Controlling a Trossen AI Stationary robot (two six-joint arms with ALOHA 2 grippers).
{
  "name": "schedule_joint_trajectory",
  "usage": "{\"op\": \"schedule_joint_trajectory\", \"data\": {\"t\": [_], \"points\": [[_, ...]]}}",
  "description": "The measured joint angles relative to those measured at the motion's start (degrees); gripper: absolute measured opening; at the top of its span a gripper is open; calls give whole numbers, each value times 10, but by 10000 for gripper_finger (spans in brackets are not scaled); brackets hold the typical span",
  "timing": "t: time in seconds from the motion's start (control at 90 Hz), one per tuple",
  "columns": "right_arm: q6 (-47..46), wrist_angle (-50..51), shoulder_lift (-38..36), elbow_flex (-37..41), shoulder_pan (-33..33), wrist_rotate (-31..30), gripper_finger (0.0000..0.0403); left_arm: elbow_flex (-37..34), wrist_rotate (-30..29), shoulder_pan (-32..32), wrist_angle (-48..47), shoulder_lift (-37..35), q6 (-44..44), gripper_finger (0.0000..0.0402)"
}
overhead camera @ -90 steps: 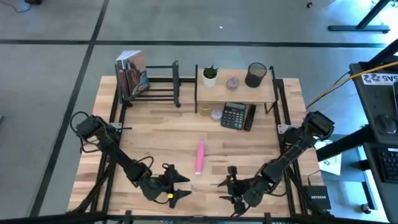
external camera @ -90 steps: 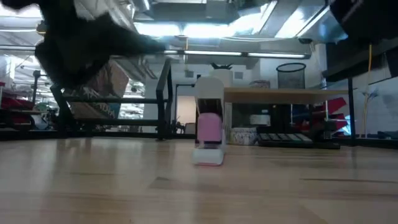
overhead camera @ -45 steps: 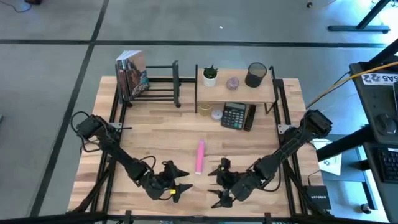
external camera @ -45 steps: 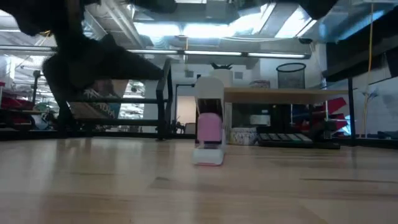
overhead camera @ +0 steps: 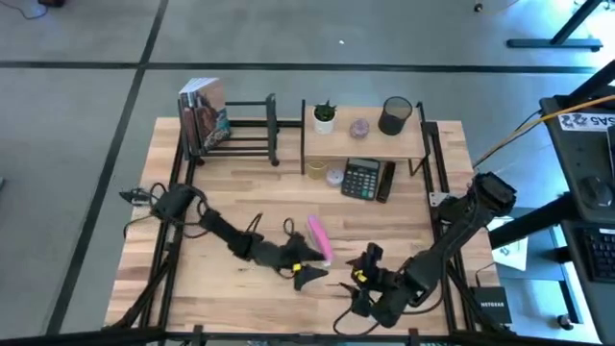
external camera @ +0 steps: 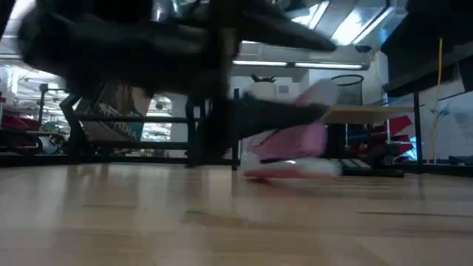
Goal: Stock shelves
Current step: Put the pink stapler under the shelf
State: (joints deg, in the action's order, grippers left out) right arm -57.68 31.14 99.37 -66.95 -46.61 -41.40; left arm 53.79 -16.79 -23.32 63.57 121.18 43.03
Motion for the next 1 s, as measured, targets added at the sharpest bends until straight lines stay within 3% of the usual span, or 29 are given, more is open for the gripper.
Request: {"op": "schedule_joint_trajectory", "data": {"t": [0.133, 0.333, 0.633, 1.0], "points": [[-63, -31, 12, 41, -2, -17, 257, 28, 33, -3, 3, 0, -35, 276], [-130, -57, 48, 75, 1, -27, 257, 49, 34, -44, 5, -12, -68, 276], [-157, -76, 145, 75, 6, -84, 257, 51, -29, -110, -2, -17, -106, 276], [-211, -127, 222, 72, 17, -166, 257, 51, -148, -161, -51, -18, -39, 276]]}}
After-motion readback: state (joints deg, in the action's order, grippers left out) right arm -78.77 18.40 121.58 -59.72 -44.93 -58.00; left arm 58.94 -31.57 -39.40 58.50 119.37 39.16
